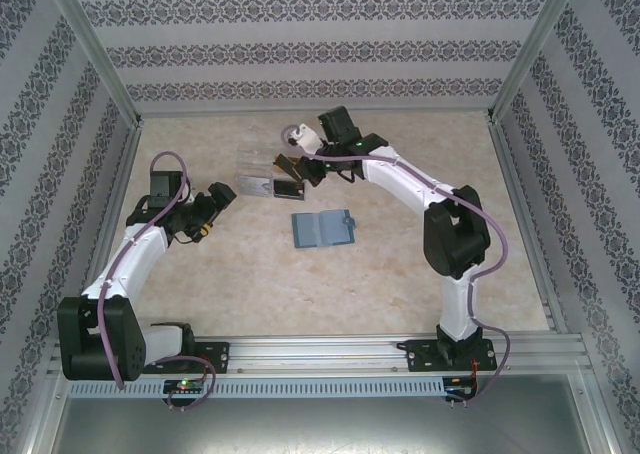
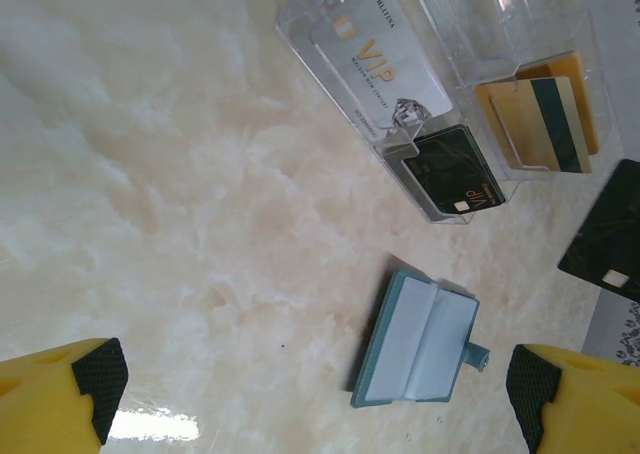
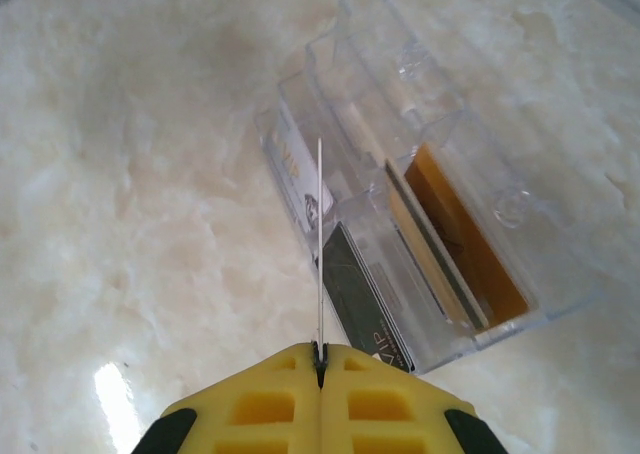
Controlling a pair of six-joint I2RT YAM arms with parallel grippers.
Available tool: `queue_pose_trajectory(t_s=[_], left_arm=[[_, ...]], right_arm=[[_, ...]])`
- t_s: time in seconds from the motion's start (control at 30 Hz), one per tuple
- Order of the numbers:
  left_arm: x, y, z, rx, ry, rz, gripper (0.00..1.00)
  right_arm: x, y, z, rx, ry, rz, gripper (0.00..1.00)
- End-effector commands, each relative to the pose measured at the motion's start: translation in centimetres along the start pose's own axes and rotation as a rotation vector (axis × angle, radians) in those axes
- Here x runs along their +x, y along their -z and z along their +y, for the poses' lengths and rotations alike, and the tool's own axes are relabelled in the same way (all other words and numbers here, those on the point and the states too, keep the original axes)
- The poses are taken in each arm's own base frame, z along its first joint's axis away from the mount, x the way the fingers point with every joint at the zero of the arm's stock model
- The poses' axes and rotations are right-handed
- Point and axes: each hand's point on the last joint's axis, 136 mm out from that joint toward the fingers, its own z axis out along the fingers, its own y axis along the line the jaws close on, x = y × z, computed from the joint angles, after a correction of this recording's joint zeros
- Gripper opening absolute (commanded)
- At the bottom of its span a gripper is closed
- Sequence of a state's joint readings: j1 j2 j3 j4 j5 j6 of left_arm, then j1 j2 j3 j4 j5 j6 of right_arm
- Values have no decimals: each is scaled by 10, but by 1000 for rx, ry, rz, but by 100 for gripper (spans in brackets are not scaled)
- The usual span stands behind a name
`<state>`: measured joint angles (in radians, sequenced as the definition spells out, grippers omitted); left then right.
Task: Take the credit cards out of the card holder
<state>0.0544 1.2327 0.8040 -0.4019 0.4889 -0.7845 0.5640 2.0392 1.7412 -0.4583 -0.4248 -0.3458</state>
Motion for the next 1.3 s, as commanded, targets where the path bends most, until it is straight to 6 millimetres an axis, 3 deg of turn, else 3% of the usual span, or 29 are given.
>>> queue_pose_trajectory(t_s=[0.0,0.4,1.07,1.27], left_arm=[[4,4,7,-23,-15,14,99],[6,0,7,-14,-15,32,99],[10,-4,7,1,-5,58,99],[11,-4,7,1,-3,64,99]], right_arm=[[2,-8,7,-28,162,39,0],[17,-40,-8,43,314,148,0],[37,-62,-19,20,356,220,0],[38,-67,-25,46,347,237,6]])
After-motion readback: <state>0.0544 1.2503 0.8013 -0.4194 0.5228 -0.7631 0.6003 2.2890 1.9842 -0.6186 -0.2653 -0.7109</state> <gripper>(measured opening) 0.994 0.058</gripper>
